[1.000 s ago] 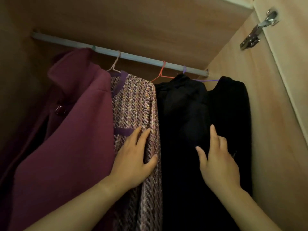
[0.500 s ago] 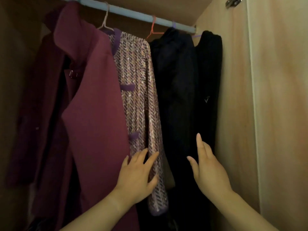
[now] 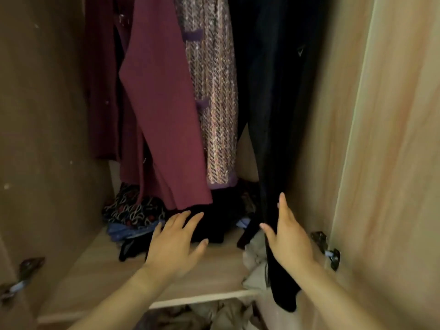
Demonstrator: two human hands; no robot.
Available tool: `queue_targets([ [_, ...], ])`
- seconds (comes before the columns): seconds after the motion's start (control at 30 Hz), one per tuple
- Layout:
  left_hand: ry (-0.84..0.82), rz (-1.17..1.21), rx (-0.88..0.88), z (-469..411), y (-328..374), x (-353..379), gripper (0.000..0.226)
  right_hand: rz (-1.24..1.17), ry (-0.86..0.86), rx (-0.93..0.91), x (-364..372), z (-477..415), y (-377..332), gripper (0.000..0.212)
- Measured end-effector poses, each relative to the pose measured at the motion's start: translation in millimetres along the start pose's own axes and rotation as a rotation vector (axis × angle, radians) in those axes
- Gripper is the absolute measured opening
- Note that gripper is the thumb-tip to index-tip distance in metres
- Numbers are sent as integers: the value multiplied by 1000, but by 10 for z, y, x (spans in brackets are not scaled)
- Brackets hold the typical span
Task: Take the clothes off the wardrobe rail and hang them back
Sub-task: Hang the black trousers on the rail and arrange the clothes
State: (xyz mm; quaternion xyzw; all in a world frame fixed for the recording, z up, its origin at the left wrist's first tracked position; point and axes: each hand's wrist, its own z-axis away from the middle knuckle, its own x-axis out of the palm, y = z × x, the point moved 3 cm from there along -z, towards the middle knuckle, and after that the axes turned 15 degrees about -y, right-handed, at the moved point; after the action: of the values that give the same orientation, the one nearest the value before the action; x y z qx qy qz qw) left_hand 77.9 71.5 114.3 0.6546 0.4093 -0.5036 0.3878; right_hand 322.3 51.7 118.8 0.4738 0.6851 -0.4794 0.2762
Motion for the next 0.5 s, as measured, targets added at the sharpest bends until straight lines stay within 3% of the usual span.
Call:
queue_targets([
  [0.23,-89,-18,-102,336,168,238,89,-247,34,-57,-52,-159,228,67],
  [0.5,-79,0,7,-246,408,383,87,-361,147,-113,-186,-768,305,62],
])
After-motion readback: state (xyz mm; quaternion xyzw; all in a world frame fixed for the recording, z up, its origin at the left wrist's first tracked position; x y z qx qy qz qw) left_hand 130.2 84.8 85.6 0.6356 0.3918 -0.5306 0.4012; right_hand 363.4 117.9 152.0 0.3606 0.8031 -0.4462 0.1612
